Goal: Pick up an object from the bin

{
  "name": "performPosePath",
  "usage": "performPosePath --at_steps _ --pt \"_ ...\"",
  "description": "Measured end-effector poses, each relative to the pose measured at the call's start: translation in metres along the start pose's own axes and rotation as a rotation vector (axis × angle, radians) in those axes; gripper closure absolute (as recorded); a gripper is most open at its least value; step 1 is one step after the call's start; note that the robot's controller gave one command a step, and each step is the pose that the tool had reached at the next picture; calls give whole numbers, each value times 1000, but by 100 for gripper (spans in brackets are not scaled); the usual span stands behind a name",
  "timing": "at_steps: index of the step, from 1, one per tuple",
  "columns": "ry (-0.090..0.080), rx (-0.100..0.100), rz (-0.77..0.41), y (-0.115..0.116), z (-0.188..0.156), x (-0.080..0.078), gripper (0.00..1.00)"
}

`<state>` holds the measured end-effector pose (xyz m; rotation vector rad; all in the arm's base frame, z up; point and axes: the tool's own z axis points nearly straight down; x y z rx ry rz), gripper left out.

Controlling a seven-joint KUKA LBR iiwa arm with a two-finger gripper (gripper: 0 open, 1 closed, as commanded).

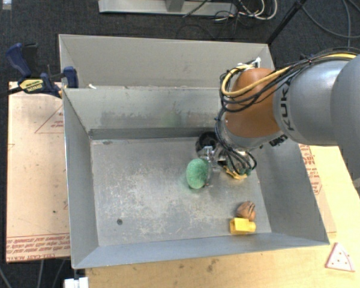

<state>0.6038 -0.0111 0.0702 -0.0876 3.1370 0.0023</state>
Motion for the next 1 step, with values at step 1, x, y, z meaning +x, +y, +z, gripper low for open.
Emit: performPosePath --at_steps 1 --pt "2 1 31 -25 -204 -13 100"
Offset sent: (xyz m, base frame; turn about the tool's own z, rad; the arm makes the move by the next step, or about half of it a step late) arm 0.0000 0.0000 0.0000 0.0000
